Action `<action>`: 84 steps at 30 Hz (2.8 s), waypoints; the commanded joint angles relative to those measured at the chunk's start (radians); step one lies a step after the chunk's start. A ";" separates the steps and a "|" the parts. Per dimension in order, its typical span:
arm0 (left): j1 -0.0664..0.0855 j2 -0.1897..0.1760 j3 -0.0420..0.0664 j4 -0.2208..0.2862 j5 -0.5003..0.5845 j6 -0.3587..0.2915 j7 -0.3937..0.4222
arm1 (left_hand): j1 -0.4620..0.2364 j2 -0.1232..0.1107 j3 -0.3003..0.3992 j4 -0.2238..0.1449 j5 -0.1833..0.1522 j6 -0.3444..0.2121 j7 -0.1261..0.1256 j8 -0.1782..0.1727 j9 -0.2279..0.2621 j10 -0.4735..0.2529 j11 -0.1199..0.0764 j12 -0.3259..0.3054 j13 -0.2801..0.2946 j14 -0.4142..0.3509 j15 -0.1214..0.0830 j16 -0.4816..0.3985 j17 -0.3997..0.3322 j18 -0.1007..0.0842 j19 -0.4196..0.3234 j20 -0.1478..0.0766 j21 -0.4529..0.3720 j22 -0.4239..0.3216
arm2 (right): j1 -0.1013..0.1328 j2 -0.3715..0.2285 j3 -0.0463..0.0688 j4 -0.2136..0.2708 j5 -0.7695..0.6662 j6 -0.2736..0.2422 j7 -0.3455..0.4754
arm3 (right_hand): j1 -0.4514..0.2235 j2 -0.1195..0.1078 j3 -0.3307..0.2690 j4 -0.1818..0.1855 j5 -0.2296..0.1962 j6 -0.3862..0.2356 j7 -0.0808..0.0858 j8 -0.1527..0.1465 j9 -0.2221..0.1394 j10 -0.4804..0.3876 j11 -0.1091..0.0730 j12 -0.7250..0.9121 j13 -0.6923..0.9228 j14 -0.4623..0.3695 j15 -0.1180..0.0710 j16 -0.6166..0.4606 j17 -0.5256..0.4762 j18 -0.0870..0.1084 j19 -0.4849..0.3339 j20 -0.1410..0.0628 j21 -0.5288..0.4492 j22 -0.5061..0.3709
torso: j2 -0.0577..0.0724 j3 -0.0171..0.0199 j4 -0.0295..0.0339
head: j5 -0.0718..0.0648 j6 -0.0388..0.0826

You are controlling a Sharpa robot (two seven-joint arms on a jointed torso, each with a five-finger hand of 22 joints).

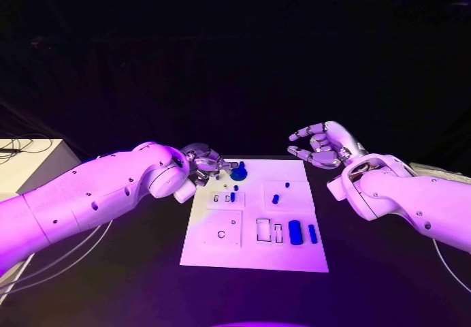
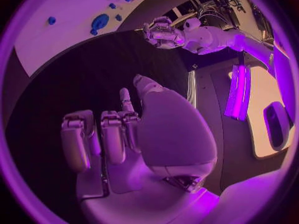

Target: Assemble the parts on the task board

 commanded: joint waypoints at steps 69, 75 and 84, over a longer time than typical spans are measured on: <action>0.107 0.258 -0.178 -0.326 -0.266 0.398 -0.146 | -0.034 0.030 0.028 -0.005 -0.003 -0.018 -0.004 0.031 0.049 -0.048 -0.006 -0.030 -0.049 0.065 -0.013 0.003 0.161 -0.022 0.007 -0.007 0.006 0.010 | 0.012 0.026 0.009 -0.043 0.032 0.086 -0.061 | -0.021 -0.026 0.025 0.006 0.037 -0.025 0.007 0.001 0.002 0.068 0.005 -0.012 0.229 0.097 0.006 -0.006 0.233 -0.005 0.100 0.004 -0.004 0.258 | 0.013 0.0161 -0.0178 | 0.015 -0.026; 0.105 0.260 -0.178 -0.329 -0.265 0.399 -0.146 | -0.031 0.029 0.036 -0.007 -0.003 -0.017 -0.005 0.034 0.053 -0.049 -0.006 -0.031 -0.051 0.065 -0.013 0.003 0.162 -0.021 0.006 -0.006 0.006 0.009 | 0.012 0.028 0.009 -0.045 0.032 0.090 -0.064 | -0.024 -0.025 0.026 0.008 0.033 -0.025 0.007 0.002 0.002 0.068 0.005 -0.012 0.229 0.097 0.006 -0.005 0.233 -0.005 0.101 0.005 -0.003 0.258 | 0.015 0.0163 -0.0184 | 0.015 -0.026; 0.101 0.266 -0.178 -0.331 -0.261 0.396 -0.146 | -0.028 0.030 0.046 -0.008 -0.003 -0.017 -0.006 0.036 0.057 -0.049 -0.007 -0.031 -0.051 0.065 -0.014 0.003 0.162 -0.021 0.006 -0.006 0.006 0.010 | 0.012 0.031 0.009 -0.047 0.032 0.091 -0.065 | -0.024 -0.025 0.026 0.008 0.033 -0.025 0.007 0.002 0.002 0.068 0.005 -0.012 0.229 0.097 0.006 -0.005 0.233 -0.005 0.101 0.005 -0.003 0.258 | 0.016 0.0159 -0.0192 | 0.014 -0.027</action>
